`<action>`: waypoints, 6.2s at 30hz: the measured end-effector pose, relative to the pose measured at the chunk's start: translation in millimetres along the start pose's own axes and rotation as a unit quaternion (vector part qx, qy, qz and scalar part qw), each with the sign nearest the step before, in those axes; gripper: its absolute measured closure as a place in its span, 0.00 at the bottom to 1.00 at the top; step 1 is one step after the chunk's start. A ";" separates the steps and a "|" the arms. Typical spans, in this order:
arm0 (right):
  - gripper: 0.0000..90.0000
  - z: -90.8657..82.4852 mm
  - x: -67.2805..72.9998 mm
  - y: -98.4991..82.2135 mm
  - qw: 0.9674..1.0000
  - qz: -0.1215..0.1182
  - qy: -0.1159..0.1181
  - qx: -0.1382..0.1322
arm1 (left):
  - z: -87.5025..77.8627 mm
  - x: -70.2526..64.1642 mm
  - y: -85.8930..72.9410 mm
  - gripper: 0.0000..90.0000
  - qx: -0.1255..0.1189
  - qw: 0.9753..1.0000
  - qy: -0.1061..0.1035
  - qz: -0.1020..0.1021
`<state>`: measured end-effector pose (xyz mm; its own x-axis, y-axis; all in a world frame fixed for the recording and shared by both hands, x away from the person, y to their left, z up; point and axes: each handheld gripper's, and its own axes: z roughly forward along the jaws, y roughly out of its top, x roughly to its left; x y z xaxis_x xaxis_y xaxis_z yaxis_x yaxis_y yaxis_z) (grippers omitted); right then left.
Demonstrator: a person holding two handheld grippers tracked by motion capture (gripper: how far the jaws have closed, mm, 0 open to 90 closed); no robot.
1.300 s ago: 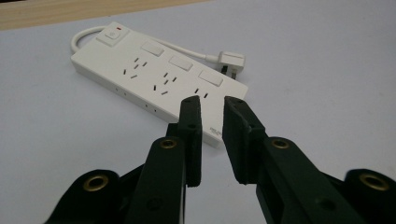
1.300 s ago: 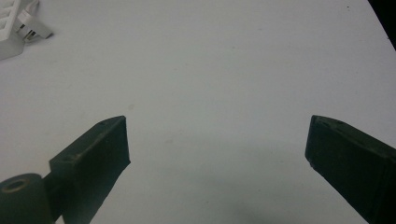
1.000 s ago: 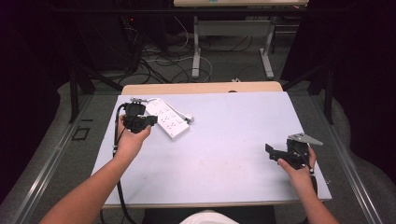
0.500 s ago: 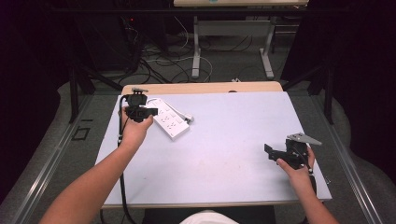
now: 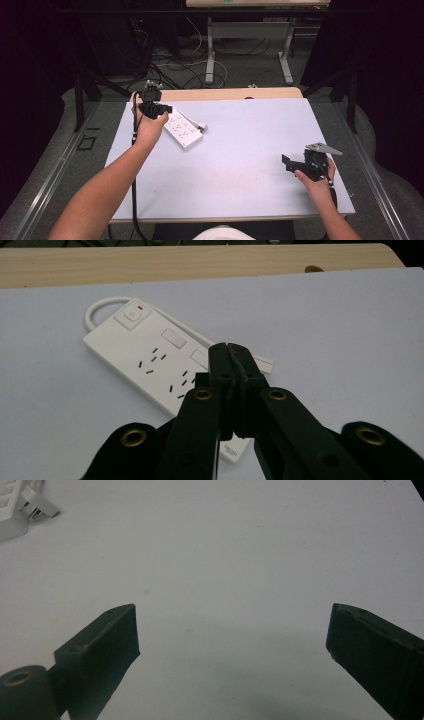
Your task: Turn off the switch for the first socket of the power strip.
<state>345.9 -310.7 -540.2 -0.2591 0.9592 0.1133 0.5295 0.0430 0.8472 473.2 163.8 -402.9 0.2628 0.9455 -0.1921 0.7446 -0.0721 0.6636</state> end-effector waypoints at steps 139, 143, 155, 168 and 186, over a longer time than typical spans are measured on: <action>0.08 0.7 3.3 -1.6 1.000 0.010 0.002 -0.002 | 150.5 40.0 -8.2 1.00 0.028 0.995 0.012 -0.090; 0.08 0.5 3.5 -1.6 1.000 0.013 0.001 -0.001 | 150.4 40.5 -8.2 1.00 0.029 0.996 0.010 -0.089; 0.08 0.7 3.5 -1.4 1.000 0.012 0.002 -0.001 | 151.8 40.7 -8.8 1.00 0.038 0.996 0.009 -0.083; 0.08 0.7 3.5 -1.4 1.000 0.007 0.001 0.003 | 151.9 39.8 -8.8 1.00 0.037 0.996 0.012 -0.084; 0.08 1.1 3.6 -1.5 1.000 0.006 0.002 -0.004 | 146.5 36.5 -6.8 1.00 0.029 0.996 0.011 -0.086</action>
<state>345.1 -307.0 -541.7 -0.2558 0.9584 0.1263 0.5265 0.0285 0.8497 567.6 152.3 -520.3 0.1156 0.9524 -0.2823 0.8121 0.0730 0.5789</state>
